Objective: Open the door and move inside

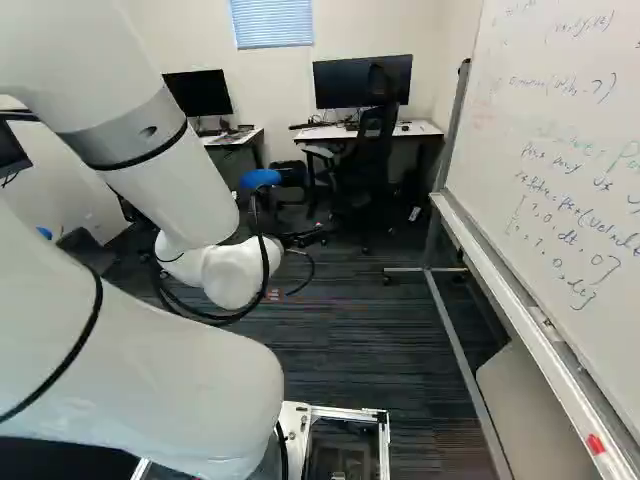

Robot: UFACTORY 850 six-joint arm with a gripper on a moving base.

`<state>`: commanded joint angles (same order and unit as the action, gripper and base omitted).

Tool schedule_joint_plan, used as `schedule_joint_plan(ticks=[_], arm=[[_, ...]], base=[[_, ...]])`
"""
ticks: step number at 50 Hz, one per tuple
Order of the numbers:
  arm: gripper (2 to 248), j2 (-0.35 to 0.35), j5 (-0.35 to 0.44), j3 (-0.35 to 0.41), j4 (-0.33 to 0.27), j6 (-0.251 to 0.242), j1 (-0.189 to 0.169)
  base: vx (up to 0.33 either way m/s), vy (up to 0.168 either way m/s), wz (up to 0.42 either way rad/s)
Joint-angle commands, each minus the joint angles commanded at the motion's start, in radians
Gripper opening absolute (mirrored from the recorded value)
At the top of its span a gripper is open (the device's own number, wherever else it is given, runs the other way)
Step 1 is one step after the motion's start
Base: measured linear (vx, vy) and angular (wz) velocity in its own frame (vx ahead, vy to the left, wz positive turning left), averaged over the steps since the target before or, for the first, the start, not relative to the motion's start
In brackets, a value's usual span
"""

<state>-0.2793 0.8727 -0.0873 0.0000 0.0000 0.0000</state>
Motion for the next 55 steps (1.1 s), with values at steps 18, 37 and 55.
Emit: schedule_joint_plan(ticks=[18,37,55], arm=[[247,0.0,0.0,0.0,0.0,0.0,0.0],[247,0.0,0.0,0.0,0.0,0.0,0.0],[247,0.0,0.0,0.0,0.0,0.0,0.0]], base=[[0.211,-0.002,-0.012],[0.211,0.0,-0.016],[0.214,0.002,-0.019]])
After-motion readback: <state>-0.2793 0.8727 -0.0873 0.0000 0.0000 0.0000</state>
